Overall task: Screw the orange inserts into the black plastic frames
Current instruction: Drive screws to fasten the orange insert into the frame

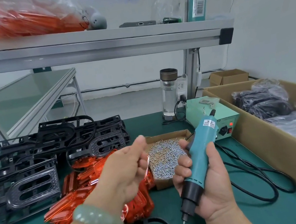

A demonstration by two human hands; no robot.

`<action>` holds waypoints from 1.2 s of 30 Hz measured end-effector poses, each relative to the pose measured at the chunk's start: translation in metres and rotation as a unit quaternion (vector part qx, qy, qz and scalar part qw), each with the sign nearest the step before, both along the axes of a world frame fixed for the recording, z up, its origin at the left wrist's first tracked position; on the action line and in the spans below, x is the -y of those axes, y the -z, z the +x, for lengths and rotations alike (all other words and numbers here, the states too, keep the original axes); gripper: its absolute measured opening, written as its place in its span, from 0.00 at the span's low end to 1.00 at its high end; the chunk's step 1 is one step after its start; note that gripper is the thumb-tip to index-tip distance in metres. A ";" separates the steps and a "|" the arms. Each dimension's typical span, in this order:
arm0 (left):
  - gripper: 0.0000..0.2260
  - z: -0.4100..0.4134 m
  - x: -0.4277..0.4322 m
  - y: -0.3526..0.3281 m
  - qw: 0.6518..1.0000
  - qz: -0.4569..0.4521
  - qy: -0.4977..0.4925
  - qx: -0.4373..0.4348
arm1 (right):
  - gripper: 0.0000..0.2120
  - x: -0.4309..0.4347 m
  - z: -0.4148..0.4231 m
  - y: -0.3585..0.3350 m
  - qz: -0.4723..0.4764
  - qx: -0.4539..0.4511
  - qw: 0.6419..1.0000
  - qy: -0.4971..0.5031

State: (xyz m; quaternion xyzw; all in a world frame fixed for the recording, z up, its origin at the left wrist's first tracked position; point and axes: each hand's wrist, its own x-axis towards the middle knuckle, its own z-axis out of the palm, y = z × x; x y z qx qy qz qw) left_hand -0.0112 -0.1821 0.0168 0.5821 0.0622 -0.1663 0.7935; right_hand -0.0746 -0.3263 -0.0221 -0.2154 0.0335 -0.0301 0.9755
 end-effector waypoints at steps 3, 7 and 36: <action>0.15 -0.016 -0.038 0.002 0.996 -0.075 -0.029 -0.047 | 0.26 -0.007 -0.001 -0.002 -0.025 -0.014 0.999 0.039; 0.12 -0.047 -0.074 0.007 0.981 -0.148 -0.107 -0.068 | 0.18 -0.023 -0.004 -0.010 -0.020 0.004 0.996 0.085; 0.16 -0.118 -0.063 0.036 0.980 -0.154 -0.103 -0.078 | 0.06 -0.054 -0.012 -0.004 0.012 0.060 0.989 0.135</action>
